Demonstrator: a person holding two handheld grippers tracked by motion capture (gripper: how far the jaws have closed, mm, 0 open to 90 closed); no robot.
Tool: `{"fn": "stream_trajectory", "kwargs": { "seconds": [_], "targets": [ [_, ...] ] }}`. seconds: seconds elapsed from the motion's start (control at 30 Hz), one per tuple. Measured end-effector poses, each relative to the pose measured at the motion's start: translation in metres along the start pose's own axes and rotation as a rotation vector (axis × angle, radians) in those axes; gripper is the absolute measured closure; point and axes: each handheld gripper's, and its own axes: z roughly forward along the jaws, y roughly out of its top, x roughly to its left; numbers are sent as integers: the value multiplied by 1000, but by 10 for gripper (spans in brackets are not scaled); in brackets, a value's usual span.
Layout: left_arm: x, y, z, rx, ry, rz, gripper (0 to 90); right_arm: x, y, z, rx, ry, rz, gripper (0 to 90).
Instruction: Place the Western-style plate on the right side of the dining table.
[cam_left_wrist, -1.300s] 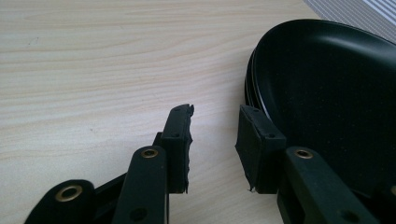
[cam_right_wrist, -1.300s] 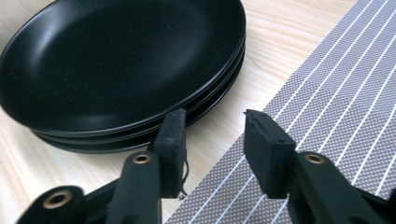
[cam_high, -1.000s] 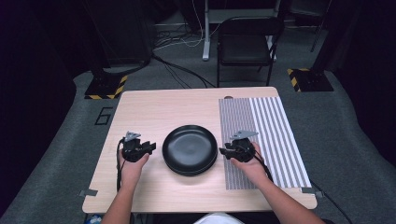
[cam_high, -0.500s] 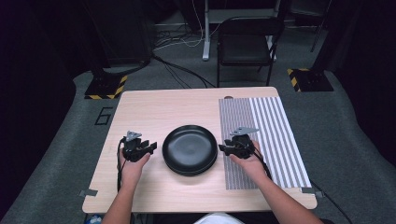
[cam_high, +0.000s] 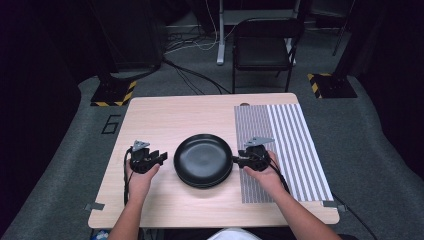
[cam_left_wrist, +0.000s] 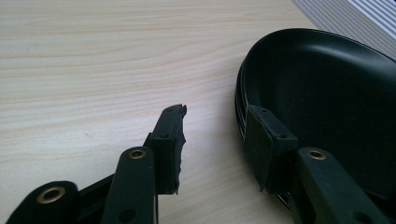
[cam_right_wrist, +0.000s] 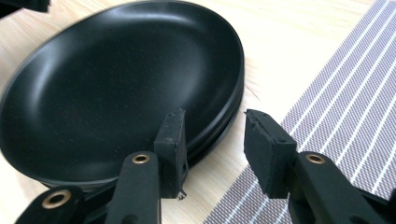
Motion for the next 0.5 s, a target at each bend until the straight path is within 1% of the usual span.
{"fn": "stream_trajectory", "kwargs": {
  "seconds": [0.03, 0.07, 0.13, 0.17, 0.2, 0.23, 0.3, 0.33, 0.47, 0.5],
  "targets": [
    [-1, 0, 1, 7, -27, -17, 603, -3, -5, 2, 10, 2, 24, 583],
    [-1, 0, 1, 7, -27, -17, 612, -3, -5, 2, 10, 2, 24, 583],
    [-2, 0, 3, 9, -38, -29, 617, -6, -10, 3, 20, 7, 49, 594],
    [-3, 1, 5, 11, -43, -39, 638, -8, -12, 3, 28, 5, 65, 599],
    [-3, 1, 5, 11, -43, -39, 642, -8, -12, 3, 28, 5, 65, 599],
    [-4, 0, 6, 6, -52, -45, 643, -10, -12, 2, 23, 4, 65, 603],
    [-5, 1, 8, 15, -57, -48, 646, -10, -12, 1, 19, 6, 66, 604],
    [-7, 1, 10, 18, -72, -69, 655, -10, -12, 1, 19, 10, 72, 606],
    [-10, 1, 13, 30, -84, -81, 663, -8, -12, 1, 17, 9, 66, 605],
    [-10, 1, 14, 33, -92, -79, 669, -8, -13, 1, 15, 6, 66, 603]
  ]
}}
